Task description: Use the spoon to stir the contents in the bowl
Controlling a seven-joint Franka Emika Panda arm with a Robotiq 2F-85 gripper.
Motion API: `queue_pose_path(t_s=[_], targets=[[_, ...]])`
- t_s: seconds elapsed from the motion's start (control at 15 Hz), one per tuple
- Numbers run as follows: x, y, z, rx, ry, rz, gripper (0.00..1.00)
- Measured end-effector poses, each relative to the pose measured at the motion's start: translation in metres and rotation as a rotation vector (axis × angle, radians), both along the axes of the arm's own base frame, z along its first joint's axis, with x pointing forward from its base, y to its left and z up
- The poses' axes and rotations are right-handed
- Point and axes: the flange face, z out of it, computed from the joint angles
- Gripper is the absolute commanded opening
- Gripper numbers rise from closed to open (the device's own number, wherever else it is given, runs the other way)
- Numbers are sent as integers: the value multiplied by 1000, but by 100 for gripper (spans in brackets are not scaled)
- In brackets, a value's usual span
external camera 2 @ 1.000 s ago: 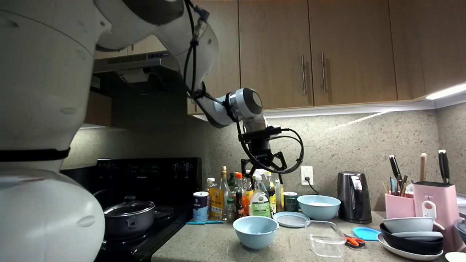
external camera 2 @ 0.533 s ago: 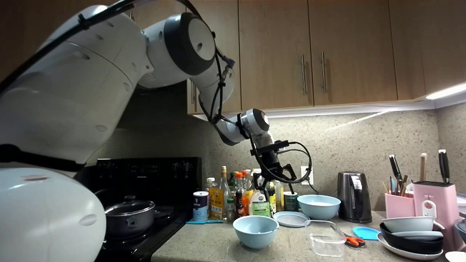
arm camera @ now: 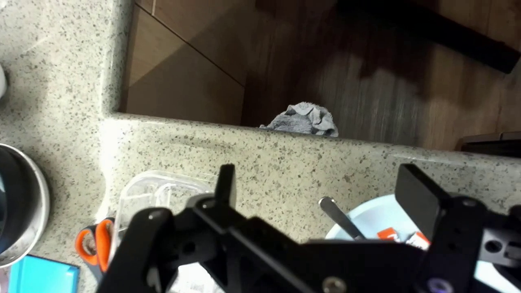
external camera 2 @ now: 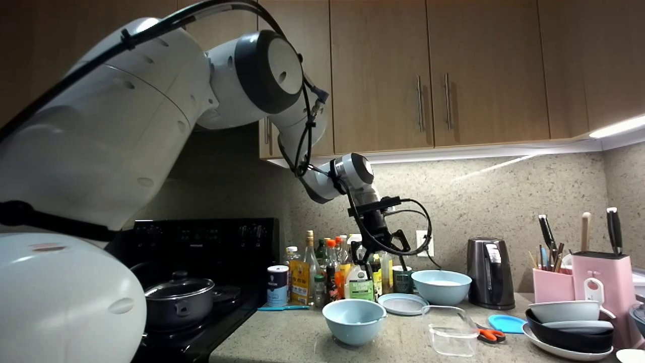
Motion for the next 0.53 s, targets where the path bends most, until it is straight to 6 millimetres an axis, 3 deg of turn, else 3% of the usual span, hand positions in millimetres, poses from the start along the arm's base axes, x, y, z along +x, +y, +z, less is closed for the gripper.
queue_pose_path(t_s=[0.53], targets=[[-10, 35, -63, 34, 371, 107, 100]])
